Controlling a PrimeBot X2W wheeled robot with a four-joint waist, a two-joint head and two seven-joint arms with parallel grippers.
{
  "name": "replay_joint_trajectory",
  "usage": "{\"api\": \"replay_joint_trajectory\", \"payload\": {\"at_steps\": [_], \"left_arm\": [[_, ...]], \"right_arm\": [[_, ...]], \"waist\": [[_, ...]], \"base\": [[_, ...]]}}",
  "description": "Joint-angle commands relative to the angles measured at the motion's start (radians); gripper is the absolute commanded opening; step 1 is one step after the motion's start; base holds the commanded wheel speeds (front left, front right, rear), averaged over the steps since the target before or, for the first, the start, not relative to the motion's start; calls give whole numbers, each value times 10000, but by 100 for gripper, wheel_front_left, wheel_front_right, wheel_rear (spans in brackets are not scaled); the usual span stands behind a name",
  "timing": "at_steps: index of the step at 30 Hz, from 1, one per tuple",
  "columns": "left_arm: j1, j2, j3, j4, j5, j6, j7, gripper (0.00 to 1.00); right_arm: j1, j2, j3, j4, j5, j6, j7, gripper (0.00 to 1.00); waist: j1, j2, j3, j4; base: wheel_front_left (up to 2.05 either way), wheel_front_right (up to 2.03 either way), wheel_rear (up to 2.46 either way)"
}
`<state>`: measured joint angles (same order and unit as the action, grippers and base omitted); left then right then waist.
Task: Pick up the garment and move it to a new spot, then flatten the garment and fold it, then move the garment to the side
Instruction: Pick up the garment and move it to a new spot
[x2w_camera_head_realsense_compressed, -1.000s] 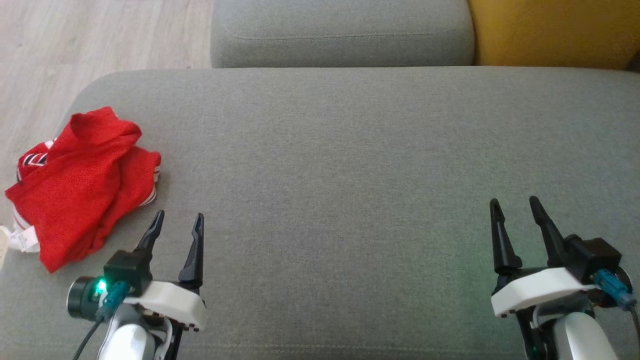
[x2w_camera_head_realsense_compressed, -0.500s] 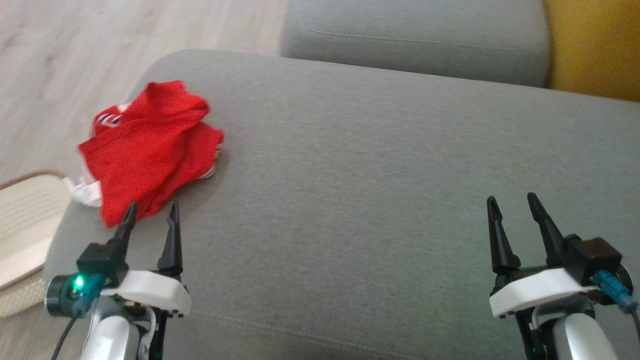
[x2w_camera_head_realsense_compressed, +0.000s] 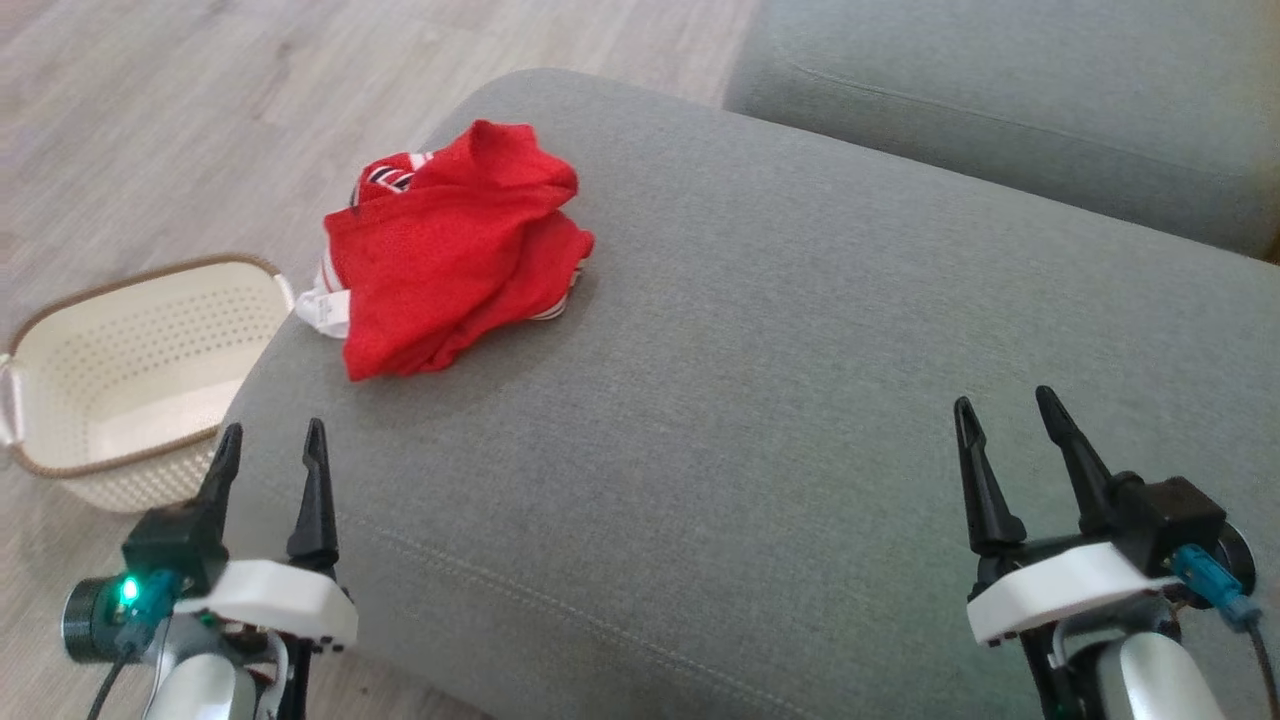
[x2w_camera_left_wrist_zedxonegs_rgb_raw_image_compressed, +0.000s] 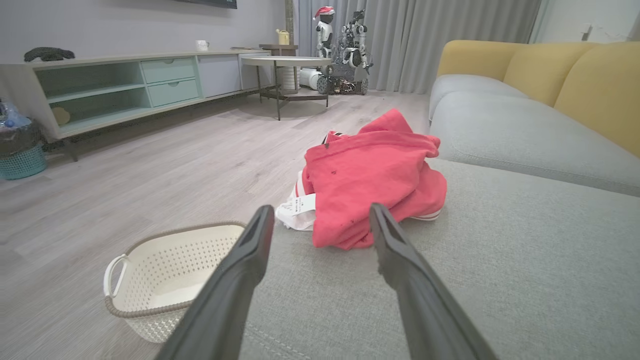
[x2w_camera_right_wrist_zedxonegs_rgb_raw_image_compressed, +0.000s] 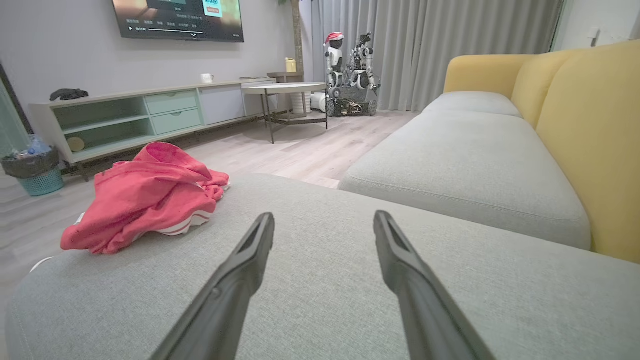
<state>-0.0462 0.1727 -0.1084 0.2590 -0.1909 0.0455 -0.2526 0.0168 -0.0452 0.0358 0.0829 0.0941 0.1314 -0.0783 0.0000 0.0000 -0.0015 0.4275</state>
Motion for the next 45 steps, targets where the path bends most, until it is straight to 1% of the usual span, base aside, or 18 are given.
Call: {"api": "replay_joint_trajectory", "payload": {"at_steps": [1,8,19,24,28,31,35,40,45], "left_arm": [[-395,209,421,-406,-96,97,-92,100],[-447,172,406,-439,-91,125,-92,100],[-589,130,493,-451,-152,121,-92,100],[-1028,125,492,-431,-167,11,-92,100],[-1948,62,479,-191,-248,-209,-92,100],[-2894,-12,481,324,-408,-512,-92,100],[-4261,-29,535,1595,-653,-947,-92,100],[-6133,211,374,3322,-610,-1410,-92,100],[-7655,498,186,4831,-544,-1639,-92,100]], "right_arm": [[-218,-51,267,-411,-68,-7,22,100],[-229,-51,269,-462,-56,-7,62,100],[-317,-51,252,-477,-42,-7,126,100],[-505,-51,208,-699,-196,-7,288,100],[-864,-51,180,-1098,-575,-7,582,100],[-1182,-63,157,-1375,-819,-7,815,100],[-1541,-166,189,-1656,-1035,-7,1157,100],[-1994,-319,317,-1878,-1150,-7,1391,100],[-2331,-374,438,-1980,-1167,-7,1478,100]], "waist": [[0,0,36,158],[0,0,91,269],[0,0,259,246],[0,0,733,145],[0,0,1583,27],[0,0,2222,-77],[0,0,3056,-277],[0,0,3862,-632],[0,0,4374,-1057]], "base": [[0,0,0],[0,0,0],[0,0,0],[0,0,0],[0,0,0],[0,0,0],[0,0,0],[0,0,0],[0,0,0]]}}
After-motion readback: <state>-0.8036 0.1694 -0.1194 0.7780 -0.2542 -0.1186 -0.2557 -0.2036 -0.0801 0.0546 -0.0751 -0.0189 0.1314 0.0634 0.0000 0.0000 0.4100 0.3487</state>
